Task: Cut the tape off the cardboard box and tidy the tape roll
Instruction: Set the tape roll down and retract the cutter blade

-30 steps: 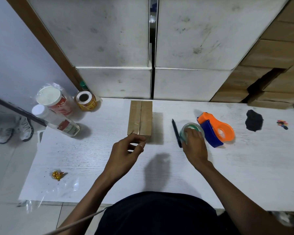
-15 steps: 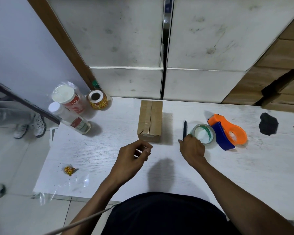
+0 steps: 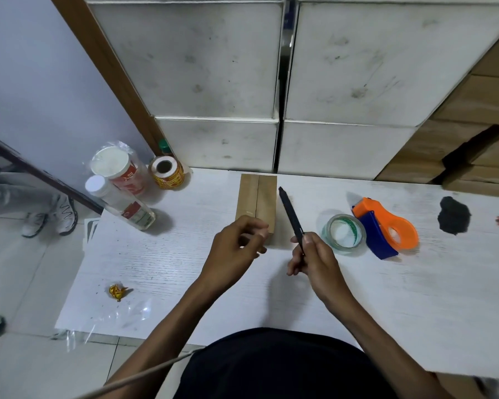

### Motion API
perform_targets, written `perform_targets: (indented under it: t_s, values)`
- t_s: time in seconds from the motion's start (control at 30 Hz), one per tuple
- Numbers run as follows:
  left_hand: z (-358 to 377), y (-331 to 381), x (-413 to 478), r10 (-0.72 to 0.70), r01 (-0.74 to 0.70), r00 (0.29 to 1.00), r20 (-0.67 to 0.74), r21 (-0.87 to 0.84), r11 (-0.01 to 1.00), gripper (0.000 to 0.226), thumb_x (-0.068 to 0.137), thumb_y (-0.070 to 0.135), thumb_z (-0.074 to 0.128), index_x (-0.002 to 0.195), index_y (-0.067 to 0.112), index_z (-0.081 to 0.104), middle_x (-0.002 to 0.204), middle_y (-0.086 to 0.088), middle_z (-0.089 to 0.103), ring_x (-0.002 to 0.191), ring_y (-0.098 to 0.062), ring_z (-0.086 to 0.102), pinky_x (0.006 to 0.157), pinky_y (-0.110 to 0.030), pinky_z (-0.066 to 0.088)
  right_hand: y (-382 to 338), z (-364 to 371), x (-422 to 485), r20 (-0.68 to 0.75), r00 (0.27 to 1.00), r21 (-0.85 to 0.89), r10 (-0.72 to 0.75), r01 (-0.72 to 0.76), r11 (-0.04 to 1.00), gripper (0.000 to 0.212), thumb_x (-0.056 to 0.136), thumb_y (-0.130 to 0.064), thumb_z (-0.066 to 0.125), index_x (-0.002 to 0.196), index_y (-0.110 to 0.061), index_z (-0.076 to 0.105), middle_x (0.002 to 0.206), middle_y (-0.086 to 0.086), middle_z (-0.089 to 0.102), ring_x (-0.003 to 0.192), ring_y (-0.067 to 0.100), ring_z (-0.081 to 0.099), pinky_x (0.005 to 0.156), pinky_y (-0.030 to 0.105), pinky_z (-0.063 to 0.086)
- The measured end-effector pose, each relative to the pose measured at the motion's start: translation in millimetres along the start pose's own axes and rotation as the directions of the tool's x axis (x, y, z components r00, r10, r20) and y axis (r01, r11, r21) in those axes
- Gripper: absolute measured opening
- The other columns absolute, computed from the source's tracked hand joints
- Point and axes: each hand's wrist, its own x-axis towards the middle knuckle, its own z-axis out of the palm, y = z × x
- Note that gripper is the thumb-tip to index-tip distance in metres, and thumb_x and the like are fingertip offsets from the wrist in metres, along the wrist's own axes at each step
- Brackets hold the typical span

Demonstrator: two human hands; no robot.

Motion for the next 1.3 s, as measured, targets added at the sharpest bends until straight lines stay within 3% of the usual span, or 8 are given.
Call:
perform_targets:
  t_s: [0.1, 0.2, 0.3, 0.37, 0.47, 0.57, 1.03, 1.3]
  values:
    - [7, 23, 2, 0.027, -0.021, 0.998, 0.054, -0.110, 0.994, 0.017, 0.099, 0.026, 0.056, 0.113, 0.022, 0.065, 0.102, 0.003, 0.071, 0.083, -0.009, 0.072, 0.078, -0.031, 0.059, -37, 10, -22, 0.041, 0.999, 0.245, -0.012, 0.001, 0.970, 0.039, 0.107, -0.026, 0.026, 0.094, -0.003, 0.056, 0.052, -0.004, 0.047, 0.043, 0.015, 0.052, 0.048, 0.022, 0.045]
    - [10, 47, -5, 0.074, -0.039, 0.978, 0.195, -0.180, 0.983, 0.027, 0.104, 0.032, 0.044, 0.115, 0.021, 0.066, 0.070, -0.002, 0.068, 0.069, -0.014, 0.071, 0.083, -0.040, 0.061, -62, 21, -35, 0.111, 0.993, 0.340, -0.033, -0.007, 0.940, 0.048, 0.101, -0.039, 0.029, 0.088, -0.002, 0.057, 0.050, -0.001, 0.050, 0.039, 0.017, 0.052, 0.044, 0.024, 0.044]
    - [12, 68, -16, 0.066, -0.002, 0.978, 0.200, -0.304, 0.953, 0.034, 0.105, 0.033, 0.039, 0.108, 0.017, 0.069, 0.051, -0.015, 0.060, 0.035, -0.024, 0.051, 0.055, -0.040, 0.056, -73, 29, -41, 0.131, 0.988, 0.317, -0.086, 0.040, 0.948, 0.052, 0.094, -0.044, 0.031, 0.087, -0.002, 0.059, 0.050, 0.006, 0.056, 0.041, 0.022, 0.057, 0.046, 0.029, 0.044]
    - [12, 73, -21, 0.045, 0.017, 0.986, 0.162, -0.364, 0.931, 0.035, 0.105, 0.032, 0.040, 0.105, 0.010, 0.068, 0.043, 0.000, 0.059, 0.028, -0.021, 0.042, 0.048, -0.034, 0.050, -76, 30, -43, 0.126, 0.985, 0.274, -0.120, 0.081, 0.958, 0.052, 0.098, -0.041, 0.028, 0.085, -0.002, 0.060, 0.051, 0.008, 0.060, 0.043, 0.023, 0.060, 0.047, 0.031, 0.045]
    - [12, 76, -26, 0.040, 0.009, 0.992, 0.119, -0.384, 0.923, 0.033, 0.103, 0.032, 0.044, 0.099, 0.011, 0.069, 0.068, -0.015, 0.071, 0.029, -0.020, 0.038, 0.044, -0.031, 0.043, -77, 34, -45, 0.128, 0.978, 0.156, -0.163, 0.142, 0.978, 0.056, 0.100, -0.039, 0.026, 0.080, 0.003, 0.058, 0.053, 0.008, 0.063, 0.047, 0.023, 0.062, 0.048, 0.031, 0.047]
    - [15, 77, -33, 0.025, 0.004, 0.997, 0.074, -0.373, 0.928, 0.028, 0.103, 0.028, 0.044, 0.103, 0.017, 0.070, 0.095, -0.003, 0.077, 0.036, -0.013, 0.042, 0.042, -0.025, 0.036, -80, 41, -48, 0.105, 0.983, 0.170, -0.148, 0.129, 0.977, 0.054, 0.094, -0.044, 0.032, 0.076, 0.001, 0.056, 0.049, 0.003, 0.053, 0.046, 0.016, 0.056, 0.049, 0.028, 0.048]
    - [27, 85, -45, 0.023, -0.033, 0.999, -0.029, -0.438, 0.898, 0.025, 0.102, 0.014, 0.046, 0.108, 0.019, 0.070, 0.084, 0.008, 0.074, 0.039, 0.001, 0.051, 0.035, -0.014, 0.034, -73, 41, -48, 0.045, 0.990, 0.242, -0.130, 0.116, 0.963, 0.047, 0.093, -0.047, 0.034, 0.077, -0.015, 0.065, 0.054, 0.004, 0.048, 0.047, 0.012, 0.047, 0.047, 0.028, 0.038]
    - [27, 86, -45, 0.058, -0.089, 0.995, -0.084, -0.431, 0.898, 0.030, 0.102, 0.009, 0.043, 0.111, 0.018, 0.069, 0.078, 0.008, 0.072, 0.046, 0.004, 0.056, 0.043, -0.006, 0.039, -77, 45, -51, 0.074, 0.985, 0.231, -0.155, 0.134, 0.964, 0.057, 0.079, -0.076, 0.046, 0.088, -0.024, 0.069, 0.086, 0.048, 0.049, 0.066, 0.036, 0.052, 0.063, 0.043, 0.043]
